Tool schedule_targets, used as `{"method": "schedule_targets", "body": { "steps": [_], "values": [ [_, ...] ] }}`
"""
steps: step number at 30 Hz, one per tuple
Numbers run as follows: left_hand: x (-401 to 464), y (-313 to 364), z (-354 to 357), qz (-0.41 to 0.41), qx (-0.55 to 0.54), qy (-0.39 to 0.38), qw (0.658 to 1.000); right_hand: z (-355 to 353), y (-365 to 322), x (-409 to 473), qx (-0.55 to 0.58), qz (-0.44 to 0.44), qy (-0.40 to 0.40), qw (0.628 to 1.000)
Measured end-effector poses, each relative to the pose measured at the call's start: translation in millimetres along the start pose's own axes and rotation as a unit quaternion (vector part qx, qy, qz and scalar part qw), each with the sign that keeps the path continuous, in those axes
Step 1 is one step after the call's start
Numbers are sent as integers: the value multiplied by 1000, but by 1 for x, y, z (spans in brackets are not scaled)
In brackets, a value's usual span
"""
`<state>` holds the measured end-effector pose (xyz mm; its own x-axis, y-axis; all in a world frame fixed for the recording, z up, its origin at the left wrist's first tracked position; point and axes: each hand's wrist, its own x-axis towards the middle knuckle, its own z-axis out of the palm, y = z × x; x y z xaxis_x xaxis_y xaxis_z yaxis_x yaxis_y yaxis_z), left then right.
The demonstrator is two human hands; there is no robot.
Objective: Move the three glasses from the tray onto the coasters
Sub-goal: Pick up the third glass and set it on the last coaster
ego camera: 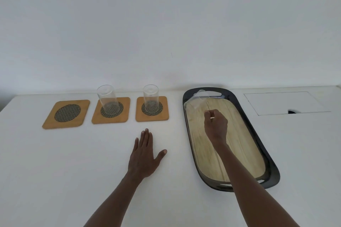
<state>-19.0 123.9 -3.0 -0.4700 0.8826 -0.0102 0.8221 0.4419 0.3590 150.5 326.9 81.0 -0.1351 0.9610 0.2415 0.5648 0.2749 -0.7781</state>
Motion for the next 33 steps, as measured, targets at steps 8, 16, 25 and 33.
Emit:
{"method": "schedule_targets", "body": {
  "steps": [8, 16, 25, 33],
  "values": [
    [1, -2, 6, -3, 20, 16, 1000, 22, -9, 30, -20, 62, -10, 998],
    [1, -2, 7, -6, 17, 28, 999, 61, -23, 60, -57, 144, -68, 986],
    [2, -2, 9, -11, 10, 28, 999, 94, -33, 73, -54, 216, -70, 972],
    [2, -2, 8, -15, 7, 25, 1000, 100, -24, 74, -63, 224, -94, 968]
  ]
}}
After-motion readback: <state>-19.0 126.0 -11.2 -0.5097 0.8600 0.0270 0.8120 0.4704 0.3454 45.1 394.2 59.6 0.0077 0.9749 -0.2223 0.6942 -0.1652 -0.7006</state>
